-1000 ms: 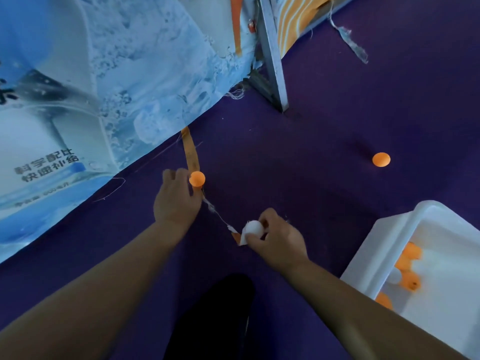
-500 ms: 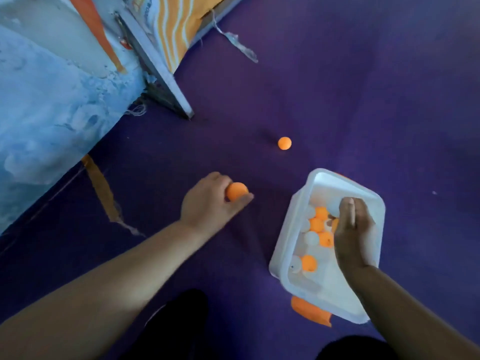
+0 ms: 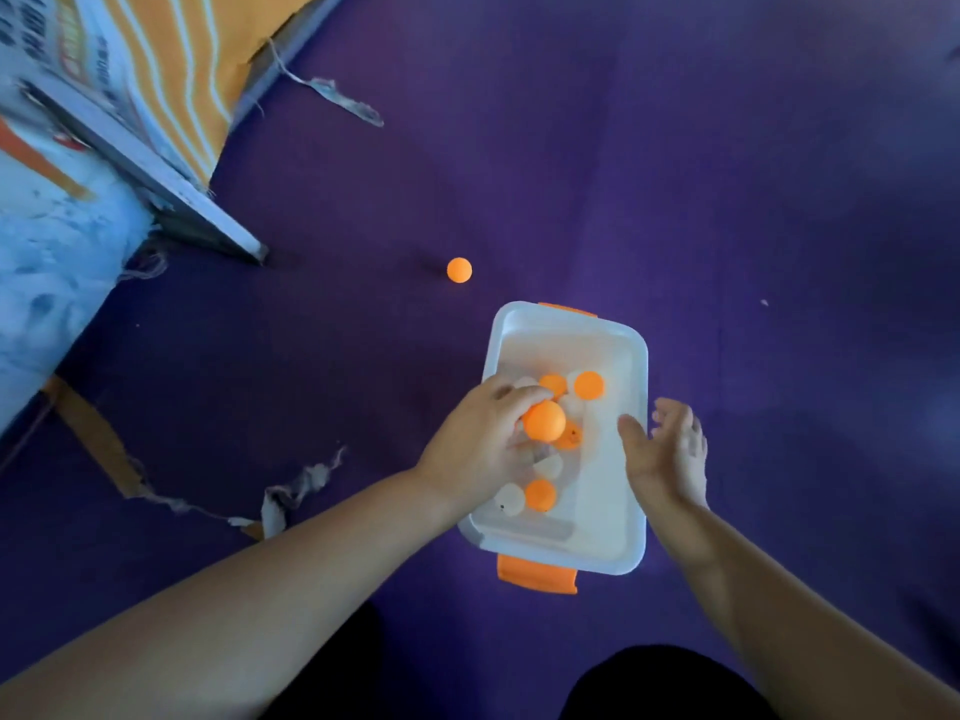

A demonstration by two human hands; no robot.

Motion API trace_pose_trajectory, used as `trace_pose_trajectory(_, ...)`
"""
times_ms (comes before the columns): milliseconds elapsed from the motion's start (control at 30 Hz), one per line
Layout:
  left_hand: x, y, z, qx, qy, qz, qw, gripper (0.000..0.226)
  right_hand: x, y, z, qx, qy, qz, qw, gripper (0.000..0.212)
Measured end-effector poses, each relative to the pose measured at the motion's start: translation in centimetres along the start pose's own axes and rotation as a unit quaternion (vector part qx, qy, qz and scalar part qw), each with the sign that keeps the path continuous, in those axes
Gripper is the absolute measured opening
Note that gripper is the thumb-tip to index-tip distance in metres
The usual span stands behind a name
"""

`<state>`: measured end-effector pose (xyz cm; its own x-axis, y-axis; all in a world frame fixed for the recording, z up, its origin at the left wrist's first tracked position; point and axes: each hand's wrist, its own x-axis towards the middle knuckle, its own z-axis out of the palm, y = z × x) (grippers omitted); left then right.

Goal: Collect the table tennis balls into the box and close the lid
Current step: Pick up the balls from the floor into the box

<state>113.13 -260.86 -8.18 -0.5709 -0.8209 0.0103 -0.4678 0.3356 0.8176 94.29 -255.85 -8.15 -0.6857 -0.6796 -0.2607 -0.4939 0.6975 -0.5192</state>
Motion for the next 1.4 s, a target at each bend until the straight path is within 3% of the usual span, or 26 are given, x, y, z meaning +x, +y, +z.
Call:
trace_pose_trajectory(67, -0.1, 0.2, -0.1, 0.016, -0.013, -0.026, 0.999, 0.064, 0.2, 0.3, 0.4, -0.042, -0.079, 0.045, 0.995, 0.048)
trace_pose_trajectory(133, -0.2, 1.0, -0.2, 0.045, -0.023, -0.064, 0.997, 0.066, 0.1, 0.9, 0.0, -0.057, -0.132, 0.034, 0.989, 0.031)
trace_pose_trajectory(267, 0.2, 4.0, -2.3, 0.148, -0.070, -0.086, 0.983, 0.046, -0.4, 0.1, -2.9, -0.041, -0.139, 0.004, 0.989, 0.012)
trace_pose_trajectory(400, 2.1, 9.4, -4.7, 0.177, -0.128, -0.111, 0.970, 0.050, -0.7, -2.1, -7.2, 0.001, -0.129, -0.009, 0.992, 0.016)
trace_pose_trajectory(500, 3.8, 12.8, -6.9, 0.207, -0.090, -0.085, 0.970, 0.061, 0.0, -3.7, -10.0, 0.034, -0.115, -0.017, 0.993, 0.020)
trace_pose_trajectory(600, 5.6, 13.9, -10.3, 0.203, -0.008, -0.090, 0.975, 0.047, 1.3, -4.7, -11.3, 0.051, -0.103, -0.016, 0.993, 0.017)
trace_pose_trajectory(767, 9.6, 8.4, -12.6, 0.208, 0.069, -0.149, 0.964, 0.042, 5.2, -5.1, -9.9, 0.062, -0.085, 0.010, 0.994, 0.005)
trace_pose_trajectory(900, 14.1, 1.0, -11.3, 0.222, 0.018, -0.227, 0.948, 0.046, 8.7, -4.4, -8.1, 0.058, -0.066, 0.043, 0.995, 0.005)
trace_pose_trajectory(1033, 18.5, -5.4, -8.7, 0.245, -0.047, -0.248, 0.936, 0.046, 12.0, -3.6, -6.3, 0.057, -0.051, 0.092, 0.993, 0.005)
trace_pose_trajectory(1200, 22.0, -11.7, -5.6, 0.249, -0.064, -0.292, 0.921, 0.043, 15.0, -3.4, -5.3, 0.050, -0.032, 0.115, 0.992, 0.005)
trace_pose_trajectory(1400, 25.2, -14.5, -3.9, 0.252, -0.111, -0.193, 0.942, 0.052, 16.9, -2.6, -5.2, 0.060, -0.012, 0.154, 0.986, 0.008)
